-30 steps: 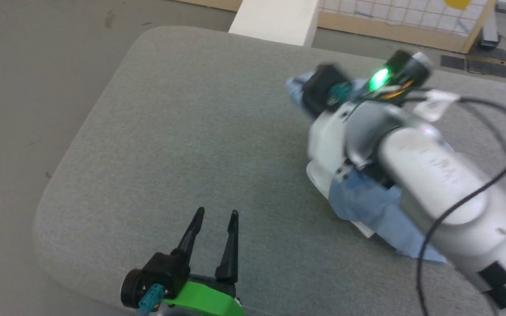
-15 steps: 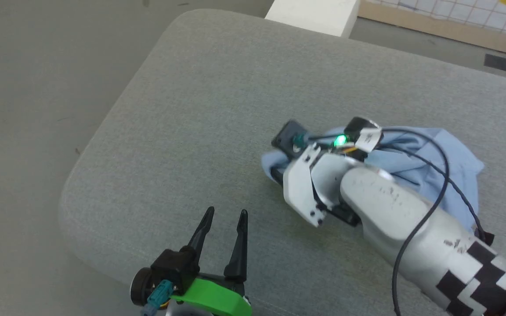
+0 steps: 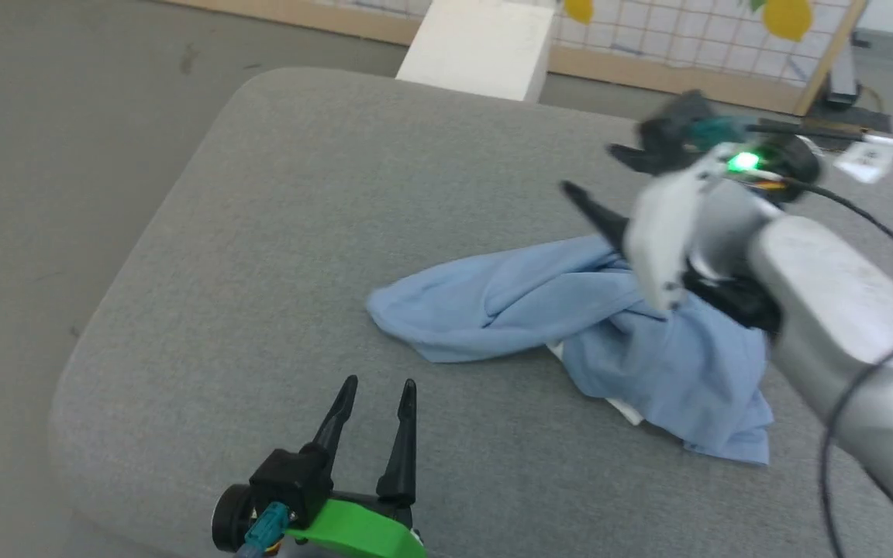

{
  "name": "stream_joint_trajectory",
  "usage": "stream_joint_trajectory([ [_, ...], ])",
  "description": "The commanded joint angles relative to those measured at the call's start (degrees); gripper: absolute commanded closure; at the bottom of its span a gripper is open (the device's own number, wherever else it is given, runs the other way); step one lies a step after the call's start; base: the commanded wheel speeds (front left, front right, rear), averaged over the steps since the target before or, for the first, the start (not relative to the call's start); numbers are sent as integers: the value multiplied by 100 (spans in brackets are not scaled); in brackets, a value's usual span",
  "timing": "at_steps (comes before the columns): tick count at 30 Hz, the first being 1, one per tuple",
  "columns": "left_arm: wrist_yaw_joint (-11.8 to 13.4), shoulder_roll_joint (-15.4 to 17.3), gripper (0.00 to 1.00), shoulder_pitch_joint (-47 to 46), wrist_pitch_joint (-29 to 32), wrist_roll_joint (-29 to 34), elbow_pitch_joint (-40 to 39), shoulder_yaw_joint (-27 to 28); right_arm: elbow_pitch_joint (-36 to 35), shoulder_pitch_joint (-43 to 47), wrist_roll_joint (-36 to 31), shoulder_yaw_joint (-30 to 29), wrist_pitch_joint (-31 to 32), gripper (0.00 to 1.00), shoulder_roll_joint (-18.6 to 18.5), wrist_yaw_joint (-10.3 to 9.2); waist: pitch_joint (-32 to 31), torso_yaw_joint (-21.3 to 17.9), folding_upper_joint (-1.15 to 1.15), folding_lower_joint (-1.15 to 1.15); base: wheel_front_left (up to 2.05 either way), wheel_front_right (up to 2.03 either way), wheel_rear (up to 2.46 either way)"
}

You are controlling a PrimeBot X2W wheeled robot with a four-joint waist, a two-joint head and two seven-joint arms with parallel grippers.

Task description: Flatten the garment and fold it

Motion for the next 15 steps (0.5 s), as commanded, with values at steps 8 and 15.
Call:
stream_joint_trajectory([
  [8,-96,-15,0,87,-21,120,-46,53,-898,1529,265,-1020,791,0,-1029,-9,62,-235,0,0,0,0,0],
  [15,-137,-16,0,-11,-21,155,-19,20,-1306,2649,121,-1945,1145,0,-1093,-9,210,-141,0,0,0,0,0],
])
